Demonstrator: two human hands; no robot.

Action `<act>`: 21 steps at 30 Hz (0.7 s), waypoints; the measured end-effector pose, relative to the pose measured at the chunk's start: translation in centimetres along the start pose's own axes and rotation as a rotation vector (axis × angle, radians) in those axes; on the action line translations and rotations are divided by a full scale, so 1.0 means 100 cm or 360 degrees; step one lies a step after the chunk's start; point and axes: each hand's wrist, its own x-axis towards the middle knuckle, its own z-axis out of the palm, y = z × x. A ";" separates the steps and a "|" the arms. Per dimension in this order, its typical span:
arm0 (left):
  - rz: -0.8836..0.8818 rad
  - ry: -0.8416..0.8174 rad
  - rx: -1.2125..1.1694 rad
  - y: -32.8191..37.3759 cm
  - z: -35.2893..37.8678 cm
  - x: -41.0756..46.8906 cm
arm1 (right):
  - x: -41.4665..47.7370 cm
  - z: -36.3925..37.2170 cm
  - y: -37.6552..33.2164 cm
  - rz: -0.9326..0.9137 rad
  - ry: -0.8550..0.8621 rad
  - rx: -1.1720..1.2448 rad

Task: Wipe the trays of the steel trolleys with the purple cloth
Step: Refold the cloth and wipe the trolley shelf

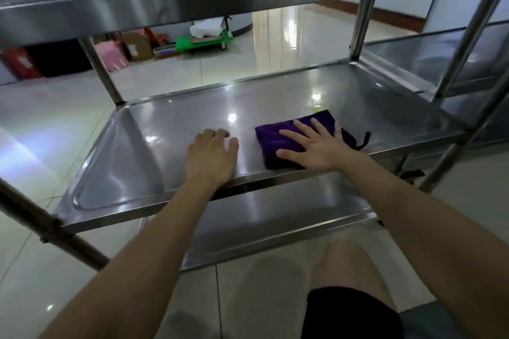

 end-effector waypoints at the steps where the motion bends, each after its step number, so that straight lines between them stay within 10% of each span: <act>1: 0.0014 -0.0037 -0.0016 0.017 0.007 0.000 | 0.003 0.001 0.004 -0.0015 0.0005 -0.0001; 21: -0.0029 0.0022 0.0079 0.029 0.024 0.023 | 0.190 -0.047 -0.015 0.0082 0.0000 -0.0102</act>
